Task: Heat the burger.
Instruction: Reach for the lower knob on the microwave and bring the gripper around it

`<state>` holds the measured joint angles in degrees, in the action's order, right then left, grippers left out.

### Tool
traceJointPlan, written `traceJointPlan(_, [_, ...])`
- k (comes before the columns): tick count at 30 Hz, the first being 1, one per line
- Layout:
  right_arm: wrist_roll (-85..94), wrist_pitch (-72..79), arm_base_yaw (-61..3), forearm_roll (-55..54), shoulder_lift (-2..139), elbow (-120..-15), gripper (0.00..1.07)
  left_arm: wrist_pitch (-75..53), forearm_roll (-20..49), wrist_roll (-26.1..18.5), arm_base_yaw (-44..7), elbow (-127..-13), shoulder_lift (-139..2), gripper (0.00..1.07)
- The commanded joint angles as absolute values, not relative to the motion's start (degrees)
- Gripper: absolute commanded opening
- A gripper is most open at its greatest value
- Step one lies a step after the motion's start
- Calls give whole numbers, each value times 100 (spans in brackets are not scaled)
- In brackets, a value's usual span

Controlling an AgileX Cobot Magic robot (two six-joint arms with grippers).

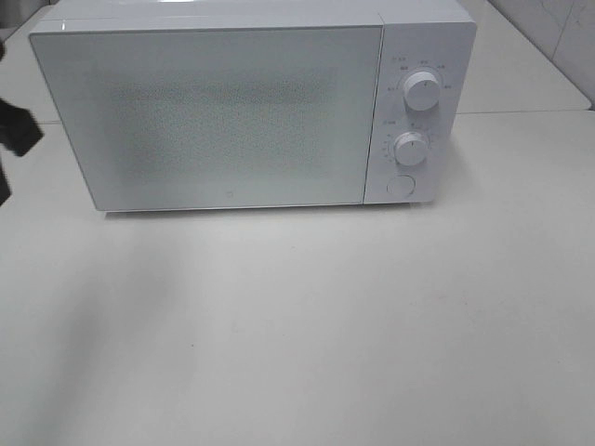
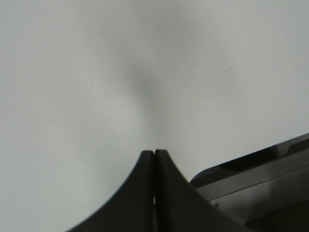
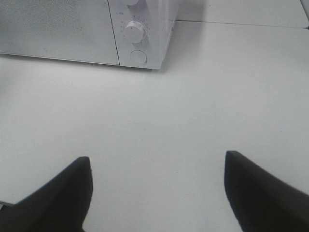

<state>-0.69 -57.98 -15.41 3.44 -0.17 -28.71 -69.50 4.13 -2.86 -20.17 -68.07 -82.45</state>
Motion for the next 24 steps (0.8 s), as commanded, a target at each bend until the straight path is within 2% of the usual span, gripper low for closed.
traceJointPlan(1, [0,-5724,-1518,361,-149,-2859,72,-7345,413,-229,-1587,-6096,-7529,0])
traceJointPlan(6, [0,-5724,-1518,361,-149,-2859,72,-7334,413,-229,-1415,-5420,-6497,0])
traceJointPlan(24, [0,-5724,-1518,361,-149,-2859,72,-7007,413,-246,-1415,-3759,-2670,0])
